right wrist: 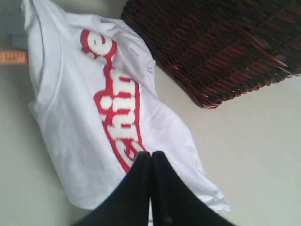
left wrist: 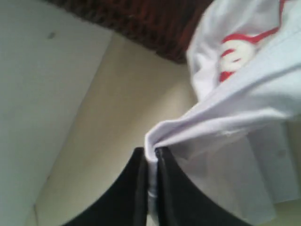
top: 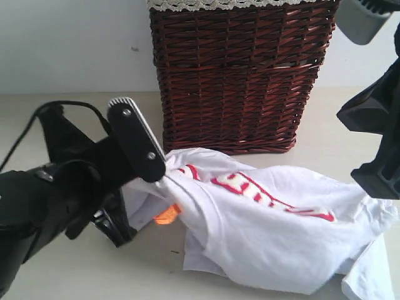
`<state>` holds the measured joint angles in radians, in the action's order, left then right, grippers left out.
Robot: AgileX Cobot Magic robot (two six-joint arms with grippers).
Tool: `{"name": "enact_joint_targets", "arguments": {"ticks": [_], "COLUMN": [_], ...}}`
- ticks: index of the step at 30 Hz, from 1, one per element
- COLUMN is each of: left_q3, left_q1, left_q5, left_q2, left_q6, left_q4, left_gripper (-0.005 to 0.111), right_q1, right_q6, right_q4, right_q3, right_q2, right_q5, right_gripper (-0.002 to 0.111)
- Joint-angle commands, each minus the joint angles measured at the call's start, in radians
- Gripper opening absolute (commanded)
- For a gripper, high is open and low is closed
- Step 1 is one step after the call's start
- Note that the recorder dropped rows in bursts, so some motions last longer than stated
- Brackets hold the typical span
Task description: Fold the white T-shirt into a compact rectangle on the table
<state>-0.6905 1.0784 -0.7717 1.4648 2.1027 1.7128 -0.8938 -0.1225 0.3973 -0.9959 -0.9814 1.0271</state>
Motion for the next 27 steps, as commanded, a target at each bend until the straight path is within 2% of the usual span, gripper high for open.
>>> {"name": "enact_joint_targets", "arguments": {"ticks": [1,3,5,7,11,13,16,20,23,25,27], "left_q3": [0.021,0.058,0.073,0.077,0.083,0.086,0.088,0.088,0.088,0.092,0.102], "left_q1": [-0.068,-0.118,-0.151,-0.177,-0.204,-0.204,-0.194,-0.177,-0.172,-0.172,-0.172], "left_q5": [-0.005,0.223,0.309,0.309,0.27,0.302,0.443,0.716,0.92,0.986,1.027], "left_q2": [-0.025,-0.021,-0.014,-0.007,-0.008,-0.016,-0.032,-0.058,-0.063,-0.063,-0.063], "left_q6": [-0.003,-0.003,-0.02,-0.064,-0.189,-0.257,-0.28,-0.314,-0.509,-0.703,-0.804], "left_q4": [0.027,0.027,0.027,0.032,0.032,0.032,0.032,0.032,0.032,0.032,-0.037], "left_gripper": [0.0,0.0,0.007,0.021,0.063,0.073,0.074,0.072,0.071,0.071,0.071], "right_q1": [-0.002,-0.002,-0.002,-0.002,-0.002,-0.002,-0.002,-0.002,-0.002,-0.002,-0.002], "right_q6": [-0.003,-0.003,-0.003,-0.003,-0.003,-0.003,-0.003,-0.003,-0.003,-0.003,-0.003], "right_q4": [0.001,0.001,0.001,0.001,0.001,0.001,0.001,0.001,0.001,0.001,0.001], "right_q3": [0.002,0.002,0.002,0.002,0.002,0.002,0.002,0.002,0.002,0.002,0.002], "right_q2": [0.004,0.004,0.004,0.004,0.004,0.004,0.004,0.004,0.004,0.004,0.004], "right_q5": [-0.01,-0.008,-0.008,-0.008,-0.006,-0.006,-0.006,-0.006,-0.006,-0.006,-0.006], "right_gripper": [0.0,0.0,0.0,0.0,0.0,0.0,0.0,0.0,0.0,0.0,0.0]}}
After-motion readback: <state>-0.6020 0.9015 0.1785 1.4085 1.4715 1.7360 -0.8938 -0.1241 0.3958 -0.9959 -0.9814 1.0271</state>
